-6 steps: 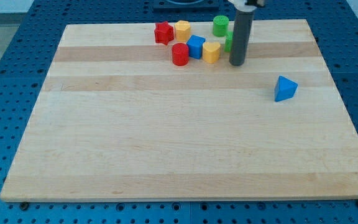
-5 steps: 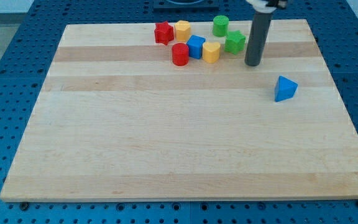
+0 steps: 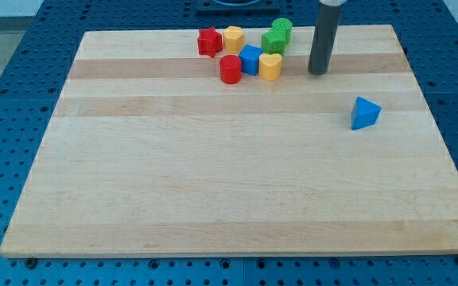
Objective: Push the red circle into the red star
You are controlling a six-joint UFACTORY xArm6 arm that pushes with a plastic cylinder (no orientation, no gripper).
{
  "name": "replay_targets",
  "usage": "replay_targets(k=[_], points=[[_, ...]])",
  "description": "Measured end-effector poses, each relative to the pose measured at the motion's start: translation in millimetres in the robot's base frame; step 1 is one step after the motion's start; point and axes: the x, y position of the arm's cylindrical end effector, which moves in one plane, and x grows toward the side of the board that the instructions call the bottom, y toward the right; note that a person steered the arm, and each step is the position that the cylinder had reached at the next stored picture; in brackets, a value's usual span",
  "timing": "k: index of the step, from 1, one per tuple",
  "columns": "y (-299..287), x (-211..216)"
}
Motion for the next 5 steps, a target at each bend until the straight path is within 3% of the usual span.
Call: replay_targets(k=[1, 3, 4, 5], points=[[-55.8, 18.9], [-59.0, -34.0], [-62.2, -37.7], [-74.0, 26.3]])
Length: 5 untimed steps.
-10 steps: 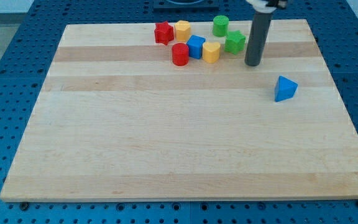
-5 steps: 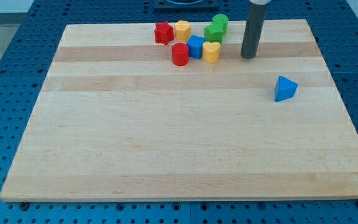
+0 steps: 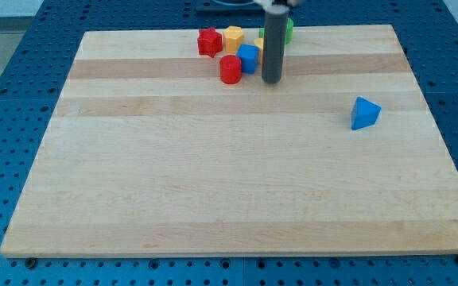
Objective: Push the red circle into the red star
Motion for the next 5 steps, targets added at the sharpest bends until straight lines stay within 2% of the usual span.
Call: replay_targets(k=[1, 2, 5], points=[[-43.2, 24.6], [-67.5, 6.3], [-63.3, -49.4]])
